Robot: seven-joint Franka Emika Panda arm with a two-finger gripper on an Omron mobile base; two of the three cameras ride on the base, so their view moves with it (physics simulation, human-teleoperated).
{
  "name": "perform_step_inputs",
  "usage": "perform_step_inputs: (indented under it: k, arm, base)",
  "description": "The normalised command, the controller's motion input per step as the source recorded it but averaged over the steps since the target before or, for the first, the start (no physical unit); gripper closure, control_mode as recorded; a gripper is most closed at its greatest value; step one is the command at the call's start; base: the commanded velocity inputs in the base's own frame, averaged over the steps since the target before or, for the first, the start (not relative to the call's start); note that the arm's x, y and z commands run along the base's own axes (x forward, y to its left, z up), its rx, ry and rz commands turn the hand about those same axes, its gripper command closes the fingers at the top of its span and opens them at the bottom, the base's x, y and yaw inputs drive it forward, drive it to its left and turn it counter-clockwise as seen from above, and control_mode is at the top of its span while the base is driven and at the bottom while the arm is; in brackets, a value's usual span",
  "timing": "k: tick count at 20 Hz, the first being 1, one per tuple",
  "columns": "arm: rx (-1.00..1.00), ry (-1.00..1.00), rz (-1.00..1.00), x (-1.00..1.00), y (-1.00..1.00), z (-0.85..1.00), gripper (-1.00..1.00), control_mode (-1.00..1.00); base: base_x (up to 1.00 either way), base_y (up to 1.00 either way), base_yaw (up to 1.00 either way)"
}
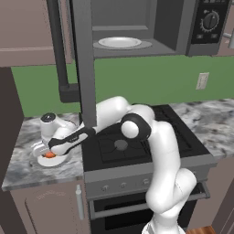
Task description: Pick the squash from the counter and place it in the microwave. Then turn on the microwave.
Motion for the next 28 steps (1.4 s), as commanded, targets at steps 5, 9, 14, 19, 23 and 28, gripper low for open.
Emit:
perform_step_inputs:
  k: [5,9,14,19,23,28]
  arm:
    - [0.00,0.01,0.00,0.07,0.02,-0.14,1.00,-1.00]
    - [0.00,0.05,0.00,0.03,0.02,-0.19,1.00,-1.00]
    - [0.00,0.04,0.00,0.00,0.00,-0.10,1.00,-1.00]
    - [-0.01,-0.02,0.00,-0.02,-0.02,0.00,1.00,-1.00]
    - [0.00,-0.06,0.00,-0.08,-0.16,0.08,1.00,-1.00]
    - [0.00,-0.02,0.00,-0.02,-0.19,0.25,1.00,-1.00]
  base:
    - [0.00,0.00,0.00]
    - [0.00,0.00,0.00]
    - [0.00,0.00,0.00]
    - [0.00,0.00,0.00]
    - [0.00,0.00,0.00]
    - [0.00,0.00,0.00]
